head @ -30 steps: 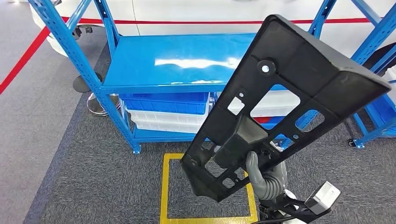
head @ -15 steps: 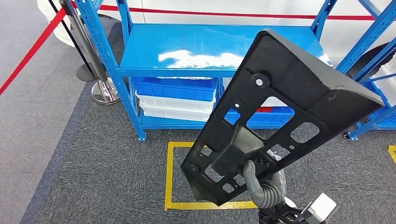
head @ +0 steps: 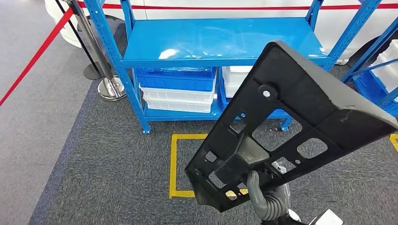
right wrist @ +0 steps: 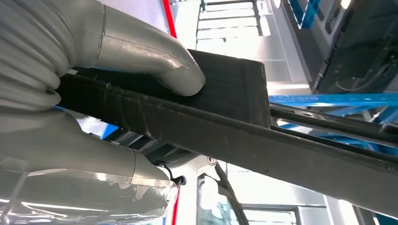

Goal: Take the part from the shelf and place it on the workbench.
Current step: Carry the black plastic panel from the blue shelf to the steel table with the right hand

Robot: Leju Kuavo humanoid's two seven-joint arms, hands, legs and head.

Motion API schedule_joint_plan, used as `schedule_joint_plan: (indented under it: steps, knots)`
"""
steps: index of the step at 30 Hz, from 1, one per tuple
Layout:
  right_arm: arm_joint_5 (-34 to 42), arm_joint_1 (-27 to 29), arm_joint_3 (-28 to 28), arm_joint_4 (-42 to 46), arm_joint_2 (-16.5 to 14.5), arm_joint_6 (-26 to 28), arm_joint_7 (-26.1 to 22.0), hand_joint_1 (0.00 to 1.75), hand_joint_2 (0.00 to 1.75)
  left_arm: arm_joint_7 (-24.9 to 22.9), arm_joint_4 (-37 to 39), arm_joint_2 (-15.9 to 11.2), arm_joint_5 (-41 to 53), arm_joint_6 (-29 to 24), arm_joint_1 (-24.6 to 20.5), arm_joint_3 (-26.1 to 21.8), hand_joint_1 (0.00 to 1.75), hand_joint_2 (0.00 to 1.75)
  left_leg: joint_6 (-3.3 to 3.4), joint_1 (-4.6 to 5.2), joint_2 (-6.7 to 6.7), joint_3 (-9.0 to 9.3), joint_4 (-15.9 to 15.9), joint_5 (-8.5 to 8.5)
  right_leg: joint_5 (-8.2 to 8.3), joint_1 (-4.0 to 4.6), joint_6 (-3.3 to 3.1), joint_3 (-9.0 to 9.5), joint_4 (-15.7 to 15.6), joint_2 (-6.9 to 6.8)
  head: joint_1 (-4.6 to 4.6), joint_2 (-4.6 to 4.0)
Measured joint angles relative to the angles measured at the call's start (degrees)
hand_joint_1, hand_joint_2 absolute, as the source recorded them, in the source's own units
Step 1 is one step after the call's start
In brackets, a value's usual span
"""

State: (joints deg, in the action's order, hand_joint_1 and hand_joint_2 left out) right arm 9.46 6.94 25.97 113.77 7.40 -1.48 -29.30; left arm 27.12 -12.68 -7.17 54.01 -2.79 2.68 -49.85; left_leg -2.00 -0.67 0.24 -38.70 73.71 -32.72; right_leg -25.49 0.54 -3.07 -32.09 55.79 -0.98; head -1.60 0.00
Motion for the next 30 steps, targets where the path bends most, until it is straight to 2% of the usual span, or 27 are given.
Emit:
schedule_joint_plan:
  steps: [1,2,3,4,5,6,8,9,10,11,12,13,14,15,16,17,18,19,20,21,22,24,25,26,28,29,30]
  knots:
    - [-0.04,0.19,0.00,0.00,-0.01,0.01,-0.01,1.75,1.75,0.00,0.00,-0.04,0.10,-0.05,-0.01,-0.08,0.00,0.00,-0.41,-0.31,0.00,1.30,-0.08,1.78,0.45,-0.23,0.29,-1.30,0.69,-0.01,-0.01,0.00]
    - [-0.04,0.32,0.00,0.01,-0.02,0.02,-0.02,1.75,1.75,0.00,0.00,-0.09,0.18,-0.09,-0.03,-0.15,0.00,0.00,-0.85,-0.65,0.00,3.58,-2.10,3.46,0.84,-0.46,0.64,-2.60,1.54,0.01,-0.02,0.00]
    - [-0.04,0.45,0.00,0.10,-0.05,0.02,-0.02,1.75,1.75,0.00,0.00,-0.13,0.28,-0.12,-0.11,-0.21,0.00,0.00,-1.28,-0.94,-0.06,6.63,-5.79,3.75,1.11,-0.60,1.00,-3.78,2.47,0.03,-0.10,0.00]
    - [-0.05,0.55,0.00,0.25,-0.08,0.02,-0.03,1.75,1.75,0.00,-0.01,-0.24,0.39,-0.14,-0.20,-0.26,0.00,0.00,-1.30,-1.00,-0.21,9.55,-9.94,3.03,1.36,-0.67,1.38,-4.73,3.38,0.04,-0.18,0.00]
    - [-0.07,0.65,0.00,0.42,-0.12,0.03,-0.05,1.75,1.75,-0.01,-0.01,-0.31,0.51,-0.15,-0.27,-0.29,0.00,0.00,-1.06,-0.98,-0.33,11.61,-13.16,1.96,1.68,-0.68,1.76,-5.33,4.02,0.04,-0.21,0.00]
    - [-0.11,0.75,0.00,0.58,-0.15,0.03,-0.09,1.75,1.75,-0.03,-0.02,-0.37,0.60,-0.16,-0.33,-0.33,0.00,0.00,-0.63,-0.81,-0.45,12.66,-15.13,0.96,2.08,-0.64,2.10,-5.69,4.35,0.03,-0.31,0.00]
    - [-0.25,1.05,0.00,0.69,-0.16,0.07,-0.16,1.75,1.75,-0.21,-0.02,-0.41,0.65,-0.16,-0.27,-0.50,0.00,0.00,0.74,-0.69,-0.32,12.09,-15.54,1.42,2.95,-0.75,2.80,-6.00,4.36,0.10,-0.34,0.00]
    - [-0.33,1.26,0.00,0.72,-0.16,0.10,-0.21,1.75,1.75,-0.36,-0.02,-0.40,0.67,-0.18,-0.27,-0.62,0.00,0.00,1.33,-0.72,-0.17,11.57,-15.58,2.01,2.29,-0.84,3.11,-6.33,4.75,0.21,-0.31,0.00]
    - [-0.45,1.46,0.00,0.74,-0.16,0.13,-0.25,1.75,1.75,-0.54,-0.02,-0.40,0.72,-0.23,-0.28,-0.77,0.00,0.00,1.93,-0.78,0.01,10.91,-15.65,2.73,0.51,-0.97,3.42,-6.81,5.92,0.32,-0.16,0.00]
    - [-0.58,1.61,0.00,0.75,-0.16,0.17,-0.32,1.75,1.75,-0.73,-0.02,-0.40,0.81,-0.30,-0.30,-0.94,0.00,0.00,2.38,-0.80,0.18,10.16,-15.70,3.45,-2.31,-1.10,3.67,-7.47,8.17,0.43,-0.03,0.00]
    - [-0.72,1.74,0.00,0.77,-0.16,0.21,-0.40,1.75,1.75,-0.94,-0.02,-0.39,0.95,-0.40,-0.33,-1.08,0.00,0.00,2.65,-0.72,0.24,9.30,-15.67,4.18,-5.56,-1.15,3.90,-8.18,11.38,0.51,0.12,0.00]
    - [-0.82,1.88,0.00,0.77,-0.16,0.28,-0.48,1.75,1.75,-1.20,-0.01,-0.38,1.12,-0.52,-0.33,-1.17,0.00,0.00,2.80,-0.65,0.30,8.40,-15.61,4.91,-8.08,-1.20,4.06,-8.77,14.92,0.56,0.18,0.00]
    - [-0.87,2.05,0.00,0.76,-0.16,0.36,-0.54,1.75,1.75,-1.53,-0.01,-0.37,1.28,-0.69,-0.33,-1.26,0.00,0.00,2.84,-0.60,0.34,7.44,-15.54,5.62,-9.34,-1.24,4.17,-8.98,17.93,0.59,0.19,-0.01]
    - [-0.88,2.23,0.00,0.77,-0.16,0.43,-0.58,1.75,1.75,-1.90,-0.01,-0.35,1.46,-0.92,-0.33,-1.30,0.00,0.00,2.81,-0.55,0.37,6.44,-15.48,6.33,-9.14,-1.27,4.19,-8.52,19.56,0.61,0.20,-0.01]
    - [-0.90,2.37,0.00,0.77,-0.17,0.48,-0.61,1.75,1.75,-2.27,-0.01,-0.34,1.60,-1.14,-0.33,-1.33,0.00,0.00,2.73,-0.52,0.38,5.47,-15.42,7.01,-7.84,-1.28,4.10,-7.26,19.44,0.63,0.20,-0.01]
    - [-0.91,2.45,0.00,0.76,-0.17,0.51,-0.62,1.75,1.75,-2.58,-0.01,-0.33,1.72,-1.32,-0.33,-1.38,0.00,0.00,2.62,-0.48,0.37,4.57,-15.39,7.66,-6.12,-1.25,3.89,-5.06,17.41,0.66,0.20,-0.01]
    - [-0.92,2.48,0.00,0.78,-0.18,0.53,-0.63,1.75,1.75,-2.78,0.00,-0.31,1.81,-1.44,-0.35,-1.43,0.00,0.00,2.47,-0.46,0.36,3.84,-15.37,8.29,-4.89,-1.16,3.53,-1.93,13.67,0.73,0.19,-0.01]
    - [-0.93,2.48,0.00,0.80,-0.18,0.55,-0.63,1.75,1.75,-2.91,0.00,-0.28,1.86,-1.49,-0.35,-1.47,0.00,0.00,2.24,-0.38,0.32,3.29,-15.34,8.85,-4.72,-0.97,3.12,1.43,9.03,0.80,0.19,0.00]
    - [-0.93,2.48,0.00,0.86,-0.19,0.56,-0.65,1.75,1.75,-3.01,0.00,-0.25,1.91,-1.52,-0.34,-1.54,0.00,0.00,1.96,-0.34,0.30,2.94,-15.38,9.42,-5.24,-0.78,2.80,4.34,4.67,0.87,0.17,0.00]
    - [-0.95,2.50,0.00,0.92,-0.20,0.58,-0.68,1.75,1.75,-3.14,0.00,-0.21,2.01,-1.58,-0.34,-1.60,0.00,0.00,1.65,-0.36,0.28,2.77,-15.54,9.98,-5.88,-0.55,2.56,6.20,1.62,0.93,0.14,0.00]
    - [-0.99,2.54,0.00,1.00,-0.21,0.59,-0.72,1.75,1.75,-3.36,0.00,-0.19,2.14,-1.67,-0.34,-1.66,0.00,0.00,1.29,-0.40,0.28,2.69,-15.80,10.57,-6.24,-0.35,2.38,6.88,0.06,0.94,0.18,0.00]
    - [-1.13,2.65,0.00,1.09,-0.25,0.62,-0.84,1.75,1.75,-3.92,0.00,-0.16,2.38,-1.92,-0.31,-1.78,0.00,0.00,0.53,-0.46,0.21,2.41,-16.22,11.24,-5.14,-0.36,1.82,6.29,-0.64,0.78,0.21,0.00]
    - [-1.22,2.70,0.00,1.11,-0.28,0.63,-0.92,1.75,1.75,-4.18,0.00,-0.15,2.46,-2.05,-0.26,-1.83,0.00,0.00,0.28,-0.44,0.16,1.96,-15.61,10.23,-4.43,-0.48,1.31,5.78,-0.91,0.67,0.19,0.00]
    - [-1.32,2.80,0.00,1.11,-0.33,0.64,-0.99,1.75,1.75,-4.36,0.00,-0.15,2.49,-2.17,-0.21,-1.86,0.00,0.00,0.10,-0.43,0.12,1.31,-13.98,8.15,-3.72,-0.62,0.86,5.11,-1.10,0.54,0.08,0.00]
    - [-1.55,3.07,0.00,1.11,-0.42,0.65,-1.09,1.75,1.75,-4.49,0.00,-0.14,2.53,-2.34,-0.20,-1.95,0.00,0.00,-0.02,-0.53,0.10,-0.34,-7.58,2.23,-2.64,-0.60,0.26,3.50,-0.73,0.43,-0.12,-0.01]
    - [-1.65,3.21,0.00,1.11,-0.44,0.65,-1.10,1.75,1.75,-4.51,0.00,-0.14,2.53,-2.38,-0.22,-2.02,0.00,0.00,-0.11,-0.56,0.10,-0.94,-3.84,0.29,-2.20,-0.48,0.19,2.54,-0.30,0.37,-0.18,-0.01]
    - [-1.73,3.32,0.00,1.11,-0.45,0.65,-1.10,1.75,1.75,-4.51,0.00,-0.13,2.53,-2.39,-0.26,-2.08,0.00,0.00,-0.19,-0.56,0.10,-1.07,-1.02,-0.32,-1.81,-0.37,0.16,1.55,0.20,0.32,-0.19,-0.01]
